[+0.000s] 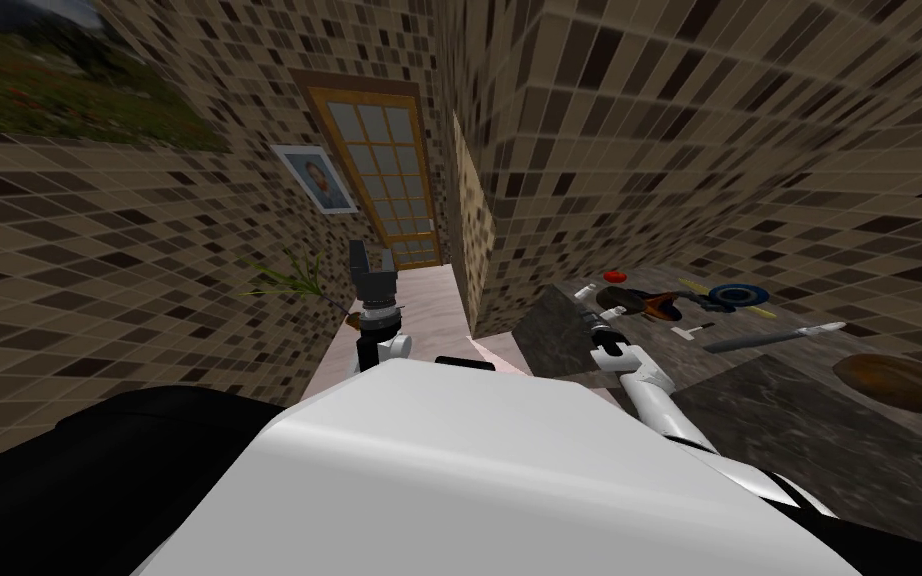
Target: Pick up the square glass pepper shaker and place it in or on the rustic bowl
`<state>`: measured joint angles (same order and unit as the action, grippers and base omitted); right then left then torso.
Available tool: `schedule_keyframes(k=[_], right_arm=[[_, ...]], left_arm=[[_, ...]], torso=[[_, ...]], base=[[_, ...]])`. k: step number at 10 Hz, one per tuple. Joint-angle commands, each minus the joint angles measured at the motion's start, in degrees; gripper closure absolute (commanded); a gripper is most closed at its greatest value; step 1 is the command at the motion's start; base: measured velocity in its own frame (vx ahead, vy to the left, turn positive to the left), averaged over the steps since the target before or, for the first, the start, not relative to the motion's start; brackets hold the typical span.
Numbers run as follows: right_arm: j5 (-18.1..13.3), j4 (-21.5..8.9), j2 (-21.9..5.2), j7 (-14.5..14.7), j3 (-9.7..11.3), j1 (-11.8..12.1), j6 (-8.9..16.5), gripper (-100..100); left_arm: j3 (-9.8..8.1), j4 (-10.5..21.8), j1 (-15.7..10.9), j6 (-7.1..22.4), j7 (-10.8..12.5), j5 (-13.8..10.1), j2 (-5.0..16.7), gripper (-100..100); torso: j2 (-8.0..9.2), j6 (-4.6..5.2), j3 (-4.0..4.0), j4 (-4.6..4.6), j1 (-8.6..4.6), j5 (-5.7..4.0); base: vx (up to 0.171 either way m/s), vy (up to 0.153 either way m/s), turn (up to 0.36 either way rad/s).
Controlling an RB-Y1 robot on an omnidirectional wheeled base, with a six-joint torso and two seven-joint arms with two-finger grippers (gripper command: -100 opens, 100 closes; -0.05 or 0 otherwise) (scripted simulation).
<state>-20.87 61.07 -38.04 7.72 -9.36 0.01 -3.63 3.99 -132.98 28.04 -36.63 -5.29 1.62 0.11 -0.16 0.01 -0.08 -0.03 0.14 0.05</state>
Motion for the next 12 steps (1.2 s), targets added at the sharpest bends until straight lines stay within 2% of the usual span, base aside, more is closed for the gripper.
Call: schedule_keyframes(k=[1,3,4,6,7,8,9,10,12], right_arm=[[-1.2,-2.9,-2.2,-0.8,-0.1,-0.2,2.9,-100],[-1.2,-4.2,-2.2,-0.8,-0.1,-0.2,3.3,-100],[-2.0,-5.6,-3.7,-1.3,-0.1,-1.1,5.0,-100],[-2.0,-7.5,-3.7,-1.3,-0.1,-1.1,5.0,-100],[-2.7,-9.9,-5.1,-1.9,0.0,-1.9,6.6,-100],[-2.7,-10.7,-5.1,-1.9,0.0,-1.9,6.6,-100],[-3.4,-13.0,-6.5,-2.4,0.0,-2.7,8.2,-100],[-3.4,-13.8,-6.5,-2.4,0.0,-2.7,8.2,-100],[-4.7,-18.8,-8.9,-3.3,0.3,-4.0,11.1,-100]], left_arm=[[0.00,0.0,0.0,0.0,0.0,0.0,0.0,0],[0.00,0.0,0.0,0.0,0.0,0.0,0.0,0],[0.00,0.0,0.0,0.0,0.0,0.0,0.0,0],[0.00,0.0,0.0,0.0,0.0,0.0,0.0,0],[0.00,0.0,0.0,0.0,0.0,0.0,0.0,0],[0.00,0.0,0.0,0.0,0.0,0.0,0.0,0],[0.00,0.0,0.0,0.0,0.0,0.0,0.0,0],[0.00,0.0,0.0,0.0,0.0,0.0,0.0,0],[0.00,0.0,0.0,0.0,0.0,0.0,0.0,0]], torso=[[0.00,0.00,0.00,0.00,0.00,0.00],[-0.01,0.03,-0.01,-0.01,0.04,0.00],[0.08,0.03,0.04,0.01,-0.06,-0.02],[0.05,0.02,0.03,0.01,-0.09,-0.02],[0.11,0.03,0.06,0.02,-0.12,-0.03],[0.06,0.00,0.04,0.02,-0.08,-0.01],[0.06,0.02,0.03,0.01,-0.08,-0.02],[0.01,0.01,0.00,0.00,-0.05,-0.02],[-0.03,0.01,-0.02,0.00,-0.06,-0.01]], base=[[0.058,0.069,0.136],[0.038,0.038,0.003],[0.033,0.025,0.070],[0.026,0.016,0.019],[0.037,0.027,0.072],[0.037,0.024,0.038],[0.050,0.034,0.068],[0.043,0.027,0.035],[0.072,0.033,0.083]])
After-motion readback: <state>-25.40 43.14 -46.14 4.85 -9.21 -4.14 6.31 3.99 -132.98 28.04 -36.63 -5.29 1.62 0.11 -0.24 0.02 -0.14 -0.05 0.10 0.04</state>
